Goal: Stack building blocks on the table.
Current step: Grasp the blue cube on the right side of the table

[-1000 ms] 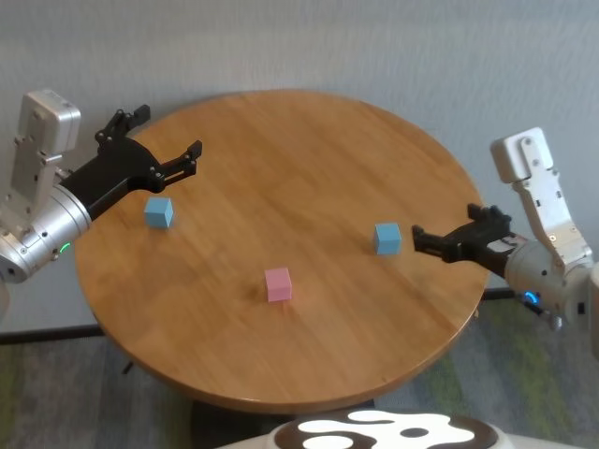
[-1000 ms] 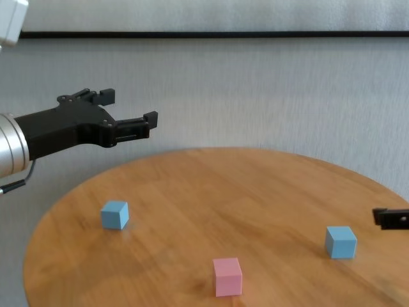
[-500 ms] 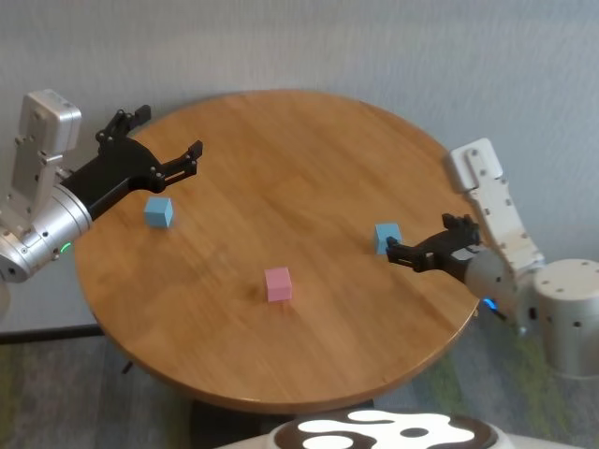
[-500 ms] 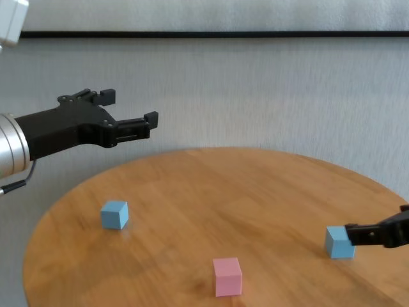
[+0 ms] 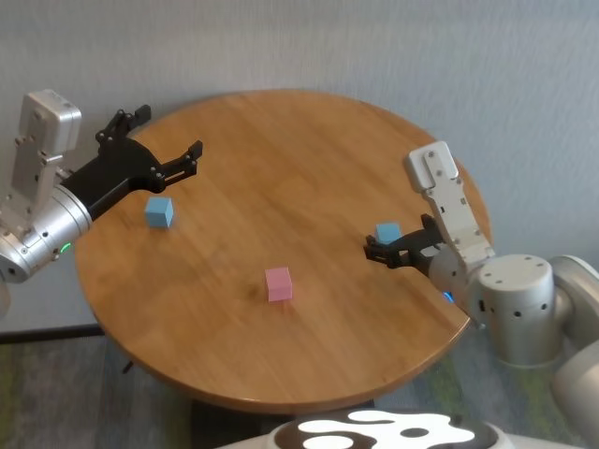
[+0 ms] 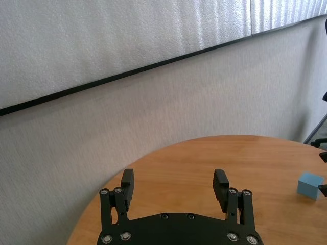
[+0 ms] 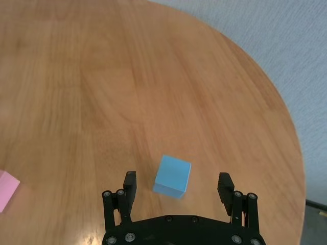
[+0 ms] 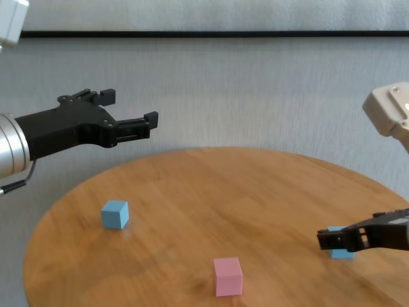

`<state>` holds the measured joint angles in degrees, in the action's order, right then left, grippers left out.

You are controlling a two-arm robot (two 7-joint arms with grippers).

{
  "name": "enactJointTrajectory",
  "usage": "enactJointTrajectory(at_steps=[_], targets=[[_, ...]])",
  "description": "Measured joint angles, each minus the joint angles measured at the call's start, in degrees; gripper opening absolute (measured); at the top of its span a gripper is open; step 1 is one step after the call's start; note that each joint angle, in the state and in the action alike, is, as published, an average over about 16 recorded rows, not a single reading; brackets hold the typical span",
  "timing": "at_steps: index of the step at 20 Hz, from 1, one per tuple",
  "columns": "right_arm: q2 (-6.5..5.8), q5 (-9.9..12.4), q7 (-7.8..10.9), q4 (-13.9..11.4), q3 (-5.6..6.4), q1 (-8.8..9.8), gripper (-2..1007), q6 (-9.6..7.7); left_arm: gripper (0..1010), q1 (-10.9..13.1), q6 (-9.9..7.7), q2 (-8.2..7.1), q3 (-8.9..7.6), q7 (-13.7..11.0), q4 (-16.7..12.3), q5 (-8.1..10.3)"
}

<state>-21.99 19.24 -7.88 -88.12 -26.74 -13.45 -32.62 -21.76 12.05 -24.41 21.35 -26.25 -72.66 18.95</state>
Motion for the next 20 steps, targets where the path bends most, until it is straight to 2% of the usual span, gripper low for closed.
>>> enactJointTrajectory(at_steps=[4, 9, 15, 20], targets=[[2.51, -0.5, -0.73, 2.8, 0.06, -1.49, 1005, -0.11, 1000, 0.0, 0.0, 0.0, 0.0, 0.0, 0.0, 0.0], [4.85, -0.8, -1.32, 5.4, 0.6, -2.73, 1005, -0.38, 1000, 0.0, 0.0, 0.0, 0.01, 0.0, 0.0, 0.0], [6.64, -1.3, -1.76, 7.6, 1.18, -3.66, 1005, -0.92, 1000, 0.0, 0.0, 0.0, 0.01, 0.0, 0.0, 0.0], [7.6, -1.7, -1.89, 8.7, 1.6, -3.96, 1005, -1.59, 1000, 0.0, 0.0, 0.0, 0.01, 0.0, 0.0, 0.0]])
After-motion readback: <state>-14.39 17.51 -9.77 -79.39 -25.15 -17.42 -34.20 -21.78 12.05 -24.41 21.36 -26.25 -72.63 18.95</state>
